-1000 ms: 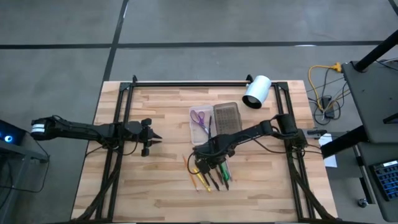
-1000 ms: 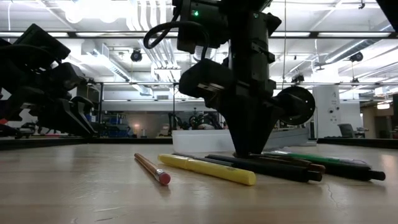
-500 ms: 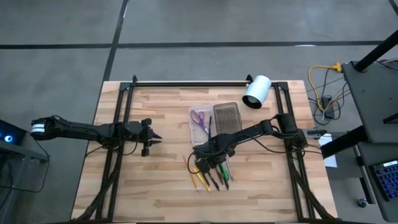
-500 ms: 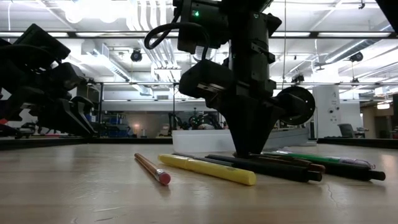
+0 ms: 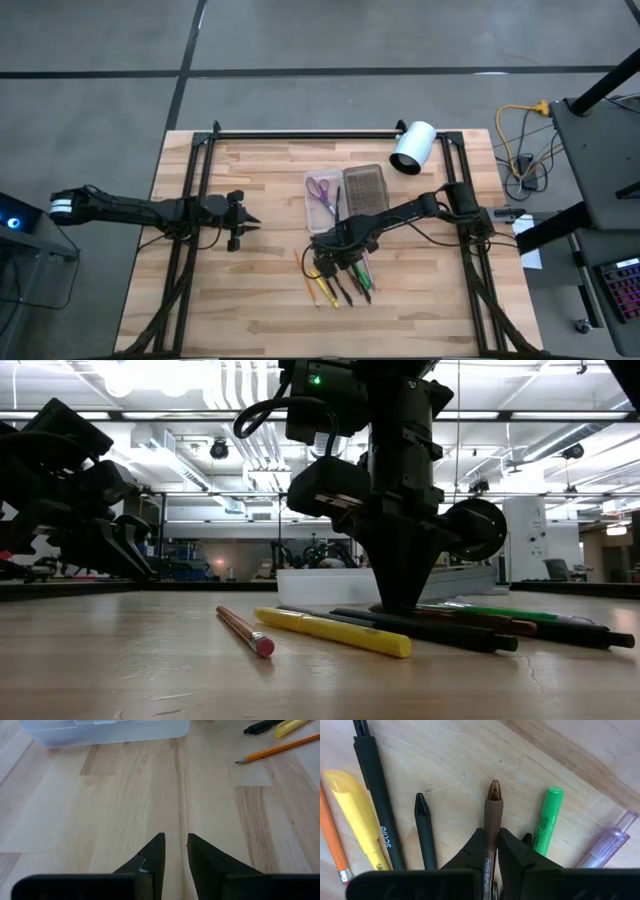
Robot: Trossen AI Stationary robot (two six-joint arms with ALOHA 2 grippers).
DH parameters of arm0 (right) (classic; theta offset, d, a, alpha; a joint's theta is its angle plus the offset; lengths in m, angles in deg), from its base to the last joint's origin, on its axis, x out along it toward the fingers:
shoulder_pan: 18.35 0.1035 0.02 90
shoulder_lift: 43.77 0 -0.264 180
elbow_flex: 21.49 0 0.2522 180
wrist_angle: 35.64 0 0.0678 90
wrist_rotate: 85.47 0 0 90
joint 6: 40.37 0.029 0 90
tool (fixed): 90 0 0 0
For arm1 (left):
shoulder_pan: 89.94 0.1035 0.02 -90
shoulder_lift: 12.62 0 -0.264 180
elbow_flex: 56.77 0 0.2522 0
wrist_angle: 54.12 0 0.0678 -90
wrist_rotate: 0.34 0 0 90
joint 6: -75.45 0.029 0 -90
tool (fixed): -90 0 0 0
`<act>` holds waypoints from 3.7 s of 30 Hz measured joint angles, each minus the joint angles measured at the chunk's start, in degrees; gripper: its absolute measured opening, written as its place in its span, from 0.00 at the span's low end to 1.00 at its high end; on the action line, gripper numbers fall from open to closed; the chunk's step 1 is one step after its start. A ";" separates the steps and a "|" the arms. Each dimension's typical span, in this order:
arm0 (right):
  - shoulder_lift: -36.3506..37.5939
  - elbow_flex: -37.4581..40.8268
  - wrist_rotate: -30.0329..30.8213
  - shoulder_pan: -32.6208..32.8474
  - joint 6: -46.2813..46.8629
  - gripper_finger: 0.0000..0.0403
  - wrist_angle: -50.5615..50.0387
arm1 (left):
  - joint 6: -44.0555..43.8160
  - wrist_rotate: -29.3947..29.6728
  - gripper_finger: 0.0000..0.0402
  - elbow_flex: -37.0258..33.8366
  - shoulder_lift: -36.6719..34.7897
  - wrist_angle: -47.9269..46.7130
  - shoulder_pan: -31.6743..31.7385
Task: Pick & place school supplies into a supply box
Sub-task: Put the brown pen into the supply box, then put the purple pen into the supply box
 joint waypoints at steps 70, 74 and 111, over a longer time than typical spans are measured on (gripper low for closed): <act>11.56 4.31 29.31 -17.49 -25.52 0.04 13.97 | 0.00 0.00 0.17 0.00 0.00 -0.01 0.00; 11.57 4.22 29.24 -17.42 -23.17 0.04 11.85 | 0.00 0.00 0.17 0.00 0.00 -0.02 0.00; 11.58 0.07 14.80 -15.50 -22.18 0.18 4.02 | 0.00 0.02 0.17 0.00 0.02 0.00 0.00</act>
